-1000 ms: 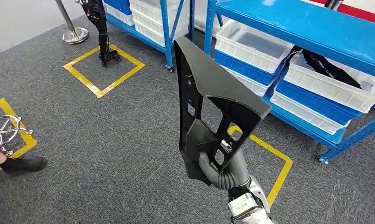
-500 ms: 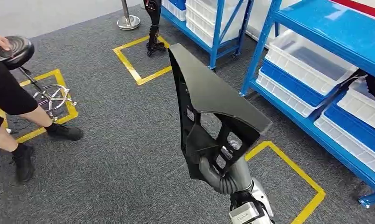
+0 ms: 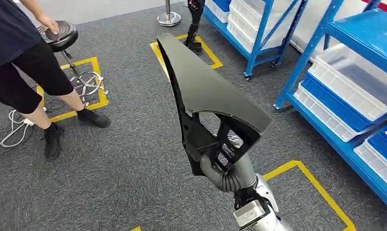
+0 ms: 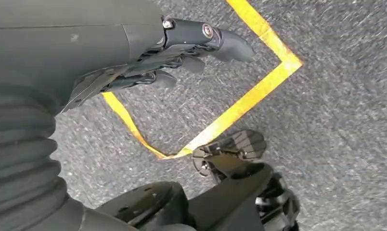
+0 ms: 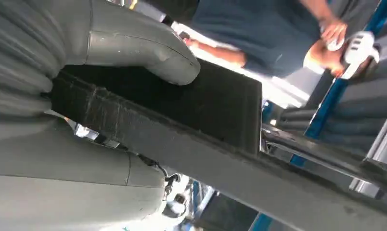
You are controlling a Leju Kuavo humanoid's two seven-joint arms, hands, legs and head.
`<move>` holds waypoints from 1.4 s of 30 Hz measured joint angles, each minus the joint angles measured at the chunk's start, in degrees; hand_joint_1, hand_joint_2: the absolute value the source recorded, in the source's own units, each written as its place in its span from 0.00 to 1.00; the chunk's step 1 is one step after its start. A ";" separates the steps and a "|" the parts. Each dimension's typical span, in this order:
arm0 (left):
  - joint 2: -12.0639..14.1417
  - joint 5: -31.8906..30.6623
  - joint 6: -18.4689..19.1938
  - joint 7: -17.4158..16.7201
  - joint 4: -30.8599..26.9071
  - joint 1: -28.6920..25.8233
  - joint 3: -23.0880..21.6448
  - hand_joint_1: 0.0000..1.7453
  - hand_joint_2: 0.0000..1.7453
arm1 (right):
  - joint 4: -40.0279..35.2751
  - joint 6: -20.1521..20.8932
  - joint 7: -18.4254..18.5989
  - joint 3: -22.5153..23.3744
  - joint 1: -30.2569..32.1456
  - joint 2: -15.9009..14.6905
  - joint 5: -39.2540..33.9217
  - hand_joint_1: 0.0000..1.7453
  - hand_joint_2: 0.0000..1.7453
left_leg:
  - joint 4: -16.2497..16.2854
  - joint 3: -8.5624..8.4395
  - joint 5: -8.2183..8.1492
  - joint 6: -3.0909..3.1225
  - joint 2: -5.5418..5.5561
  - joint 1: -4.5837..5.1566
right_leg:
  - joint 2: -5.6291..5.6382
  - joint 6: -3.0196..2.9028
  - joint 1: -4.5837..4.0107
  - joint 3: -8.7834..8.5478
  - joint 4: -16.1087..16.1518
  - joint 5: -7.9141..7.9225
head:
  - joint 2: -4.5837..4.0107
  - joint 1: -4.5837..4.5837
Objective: Take the parts from the cabinet and place them on the table.
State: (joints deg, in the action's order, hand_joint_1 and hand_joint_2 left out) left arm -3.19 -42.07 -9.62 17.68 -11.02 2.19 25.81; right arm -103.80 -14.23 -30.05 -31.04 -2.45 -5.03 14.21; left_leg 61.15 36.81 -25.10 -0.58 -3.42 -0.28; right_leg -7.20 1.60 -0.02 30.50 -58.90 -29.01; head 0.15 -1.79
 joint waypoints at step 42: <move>1.27 -1.68 0.81 -0.85 0.00 0.06 0.02 0.00 1.00 | 8.46 1.73 2.34 -5.79 -8.36 5.40 -0.57 1.00 1.00 | -1.16 0.71 1.64 2.10 9.14 -0.42 | 7.49 1.44 0.51 6.03 -10.36 -3.00 | 0.00 0.39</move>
State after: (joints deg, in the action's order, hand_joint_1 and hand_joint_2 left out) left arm -1.92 -43.76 -8.81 16.83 -11.02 2.25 25.83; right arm -95.34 -12.50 -27.71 -36.83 -10.81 0.37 13.64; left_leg 59.99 37.52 -23.46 1.52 5.72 -0.70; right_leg 0.29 3.04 0.49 36.52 -69.27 -32.01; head 0.15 -1.40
